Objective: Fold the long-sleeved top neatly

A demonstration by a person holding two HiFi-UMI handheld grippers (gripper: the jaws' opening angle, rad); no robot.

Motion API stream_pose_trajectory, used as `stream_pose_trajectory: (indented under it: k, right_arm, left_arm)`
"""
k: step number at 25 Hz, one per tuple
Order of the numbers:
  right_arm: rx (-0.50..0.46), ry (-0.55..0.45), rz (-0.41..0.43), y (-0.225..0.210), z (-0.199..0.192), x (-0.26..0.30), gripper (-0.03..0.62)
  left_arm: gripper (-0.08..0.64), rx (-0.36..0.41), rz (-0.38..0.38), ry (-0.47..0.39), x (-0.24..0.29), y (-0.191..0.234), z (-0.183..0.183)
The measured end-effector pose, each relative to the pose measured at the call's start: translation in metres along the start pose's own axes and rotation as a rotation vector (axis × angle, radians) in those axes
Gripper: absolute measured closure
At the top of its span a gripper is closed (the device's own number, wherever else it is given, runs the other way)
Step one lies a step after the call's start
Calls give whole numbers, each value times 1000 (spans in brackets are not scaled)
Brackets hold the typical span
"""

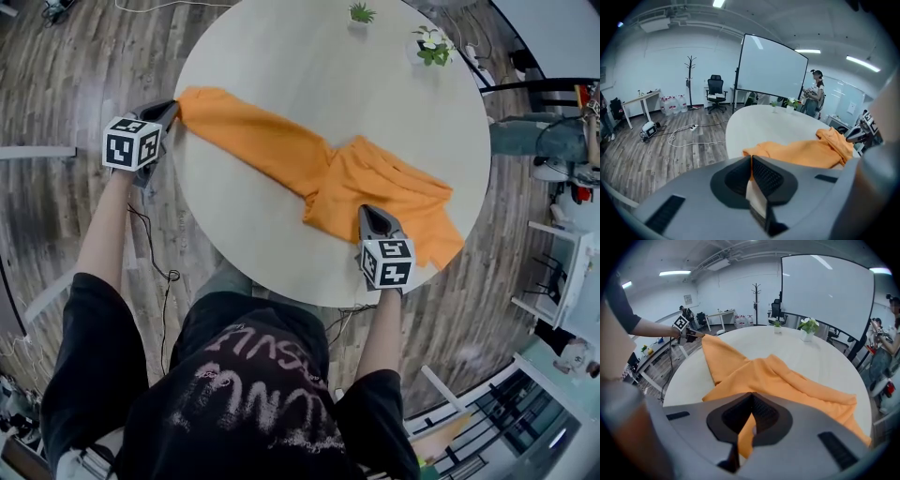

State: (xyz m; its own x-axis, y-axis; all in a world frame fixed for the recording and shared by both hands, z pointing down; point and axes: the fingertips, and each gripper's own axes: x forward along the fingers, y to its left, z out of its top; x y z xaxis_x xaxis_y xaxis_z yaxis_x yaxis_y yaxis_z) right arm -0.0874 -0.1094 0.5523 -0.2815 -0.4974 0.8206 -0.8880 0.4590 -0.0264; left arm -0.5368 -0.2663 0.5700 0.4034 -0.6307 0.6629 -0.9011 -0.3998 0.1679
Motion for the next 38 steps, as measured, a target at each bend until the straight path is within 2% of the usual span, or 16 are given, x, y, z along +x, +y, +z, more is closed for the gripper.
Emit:
stream_pose_trajectory:
  k: [6,14,19,23,28,32,38]
  right_arm:
    - [-35,-6,8,14,1,-5,588]
    - [-62,-28,10,20,0,-12,587]
    - [-49,-53,26,9,-14,-22,587]
    - [-39,-87,32,-14,-29,-34,587]
    - [-16,-142,63,-60,-51,-56,586]
    - [-9,-184,89,-110,-70,-79,587]
    - [-58,-234,107,-171,-95,-105,586]
  left_arm:
    - [540,-34,9,-29,-38,14,-8]
    - [540,-94,37,-49,-59,12,-30]
    - [540,-48,89,-51,-75,1,-24]
    - [540,-24,154,-79,-90,-19,0]
    - [540,42,221,-107,-105,-79,38]
    - [540,138,244,-111,-105,-155,66]
    - [540,287,249,-119,-90,-274,118]
